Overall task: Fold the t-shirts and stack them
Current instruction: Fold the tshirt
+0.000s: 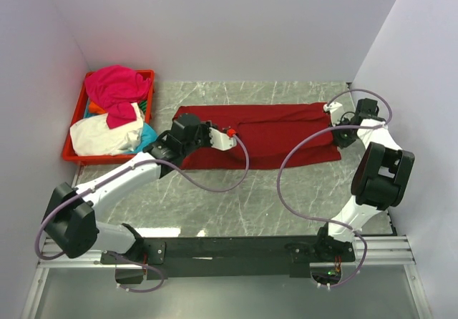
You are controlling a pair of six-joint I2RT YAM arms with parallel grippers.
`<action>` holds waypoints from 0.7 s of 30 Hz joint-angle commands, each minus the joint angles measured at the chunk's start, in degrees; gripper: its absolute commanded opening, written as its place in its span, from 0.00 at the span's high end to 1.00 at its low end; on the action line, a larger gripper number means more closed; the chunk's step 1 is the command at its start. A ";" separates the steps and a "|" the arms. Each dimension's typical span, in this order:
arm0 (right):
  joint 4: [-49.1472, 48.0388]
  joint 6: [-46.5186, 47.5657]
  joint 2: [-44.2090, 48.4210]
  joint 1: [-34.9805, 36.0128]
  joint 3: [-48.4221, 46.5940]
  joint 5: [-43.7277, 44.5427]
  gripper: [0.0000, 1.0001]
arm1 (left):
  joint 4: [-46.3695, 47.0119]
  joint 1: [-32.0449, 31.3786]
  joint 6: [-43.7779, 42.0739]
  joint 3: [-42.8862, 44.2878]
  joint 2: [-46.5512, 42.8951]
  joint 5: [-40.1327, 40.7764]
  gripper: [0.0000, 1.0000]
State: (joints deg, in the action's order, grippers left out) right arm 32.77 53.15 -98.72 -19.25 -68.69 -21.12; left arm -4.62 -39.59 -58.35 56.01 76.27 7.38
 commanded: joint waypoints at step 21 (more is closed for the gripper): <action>-2.45 -6.91 -6.14 0.88 -7.08 1.87 1.00 | 5.33 5.58 -5.63 13.60 13.20 -5.09 1.00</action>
State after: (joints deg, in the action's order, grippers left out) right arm 31.20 47.27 -105.10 -18.72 -73.21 -20.14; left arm -1.74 -34.61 -62.48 66.02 88.88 4.27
